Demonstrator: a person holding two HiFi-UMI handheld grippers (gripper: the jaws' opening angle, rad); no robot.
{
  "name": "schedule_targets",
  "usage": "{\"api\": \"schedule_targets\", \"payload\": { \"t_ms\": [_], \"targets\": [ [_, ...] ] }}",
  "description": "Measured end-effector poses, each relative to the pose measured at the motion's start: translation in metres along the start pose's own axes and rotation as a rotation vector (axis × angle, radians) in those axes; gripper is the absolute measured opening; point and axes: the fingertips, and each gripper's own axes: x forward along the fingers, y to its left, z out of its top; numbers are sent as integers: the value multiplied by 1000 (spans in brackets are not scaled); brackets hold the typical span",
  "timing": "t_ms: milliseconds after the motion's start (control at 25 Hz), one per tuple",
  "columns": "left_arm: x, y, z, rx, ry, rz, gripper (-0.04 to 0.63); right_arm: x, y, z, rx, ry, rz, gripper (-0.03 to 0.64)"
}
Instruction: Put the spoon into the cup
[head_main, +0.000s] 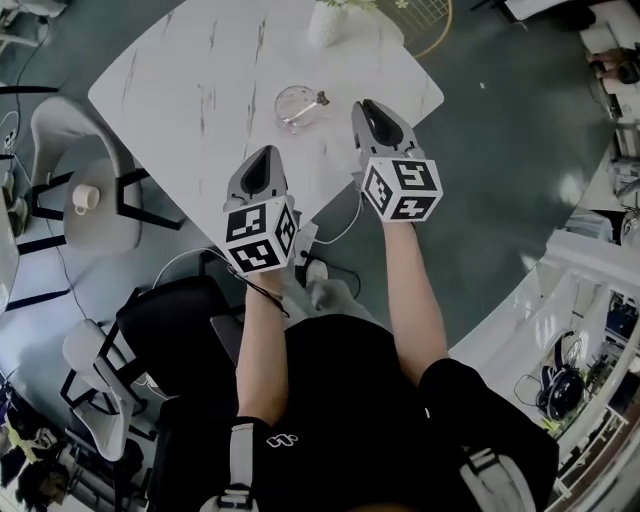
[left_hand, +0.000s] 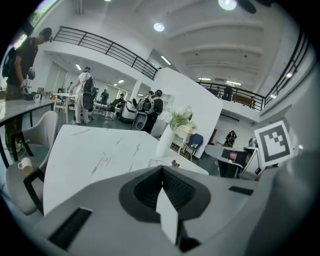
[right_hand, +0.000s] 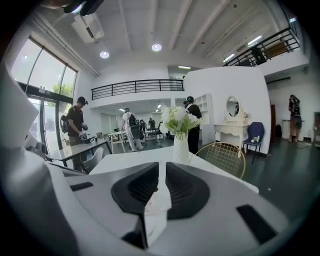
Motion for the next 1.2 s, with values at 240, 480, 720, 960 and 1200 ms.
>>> {"api": "schedule_targets", "payload": {
  "t_ms": [240,480,720,960,1200],
  "targets": [
    [-42,-35,29,103,-100,20,15,-57,-6,42,61,-133,8,6],
    [-104,-47,58,159,-217,93,15,-105,33,82,98,-237,156,6],
    [-164,-67,86,221,-327,135,17,-146,72,97,64,-252,246,6],
    [-184,-82,90,230,-382,131,15,-172,89,94,-10,-260,296,6],
    [-182,-109,89,242,-397,72,15,-190,82,98,-18,-282,287,6]
  ]
}}
